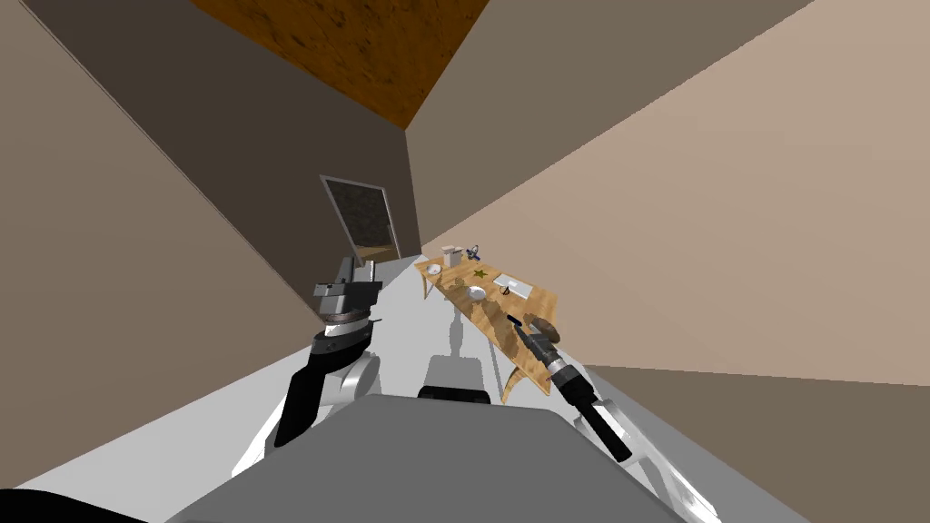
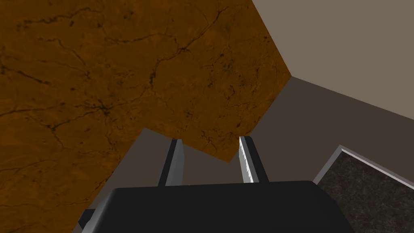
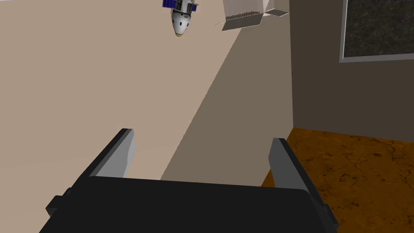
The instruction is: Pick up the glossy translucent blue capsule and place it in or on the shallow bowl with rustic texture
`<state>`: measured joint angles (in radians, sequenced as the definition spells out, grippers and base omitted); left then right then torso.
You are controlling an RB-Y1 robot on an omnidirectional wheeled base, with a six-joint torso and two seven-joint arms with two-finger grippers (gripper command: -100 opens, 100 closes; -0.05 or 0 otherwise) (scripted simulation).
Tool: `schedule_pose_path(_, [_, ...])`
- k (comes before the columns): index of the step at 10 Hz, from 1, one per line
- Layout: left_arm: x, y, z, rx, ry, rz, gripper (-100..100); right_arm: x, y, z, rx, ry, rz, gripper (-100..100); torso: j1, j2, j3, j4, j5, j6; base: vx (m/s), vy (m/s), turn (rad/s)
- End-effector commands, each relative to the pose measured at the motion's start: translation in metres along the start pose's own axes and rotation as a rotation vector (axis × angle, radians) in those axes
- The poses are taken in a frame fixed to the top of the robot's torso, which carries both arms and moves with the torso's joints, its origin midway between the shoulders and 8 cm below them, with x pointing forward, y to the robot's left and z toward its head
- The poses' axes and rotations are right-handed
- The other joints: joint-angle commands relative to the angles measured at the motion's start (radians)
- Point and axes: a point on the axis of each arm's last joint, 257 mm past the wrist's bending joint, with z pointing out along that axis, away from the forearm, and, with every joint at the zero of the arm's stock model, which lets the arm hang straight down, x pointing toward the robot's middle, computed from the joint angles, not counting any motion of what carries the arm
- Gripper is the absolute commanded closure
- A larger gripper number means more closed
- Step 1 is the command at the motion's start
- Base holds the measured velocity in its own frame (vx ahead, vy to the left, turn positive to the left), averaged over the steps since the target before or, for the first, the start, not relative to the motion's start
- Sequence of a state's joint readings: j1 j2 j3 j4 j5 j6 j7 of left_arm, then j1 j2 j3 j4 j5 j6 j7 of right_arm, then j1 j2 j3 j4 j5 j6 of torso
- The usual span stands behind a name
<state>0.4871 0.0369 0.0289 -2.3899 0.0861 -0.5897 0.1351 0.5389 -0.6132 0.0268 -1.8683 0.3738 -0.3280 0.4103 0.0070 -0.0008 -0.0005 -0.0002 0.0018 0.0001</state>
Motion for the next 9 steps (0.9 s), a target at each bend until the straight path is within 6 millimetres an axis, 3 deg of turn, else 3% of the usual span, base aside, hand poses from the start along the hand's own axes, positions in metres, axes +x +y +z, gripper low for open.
schedule_pose_path(1, [0.0,0.0,0.0,0.0,0.0,0.0,0,0.015,-0.013,-0.004,0.02,0.041,-0.029,-100,0.0,0.0,0.0,0.0,0.0,0.0,0.056,0.088,0.086])
schedule_pose_path(2, [0.0,0.0,0.0,0.0,0.0,0.0,0,0.033,-0.028,-0.011,0.038,0.108,-0.088,-100,-0.001,-0.001,0.0,0.0,0.0,0.0,0.095,0.108,0.133])
schedule_pose_path(9, [0.0,0.0,0.0,0.0,0.0,0.0,0,0.098,-0.1,-0.056,0.121,0.341,-0.258,-100,-0.002,-0.003,-0.001,0.0,0.0,0.0,0.07,0.088,0.112])
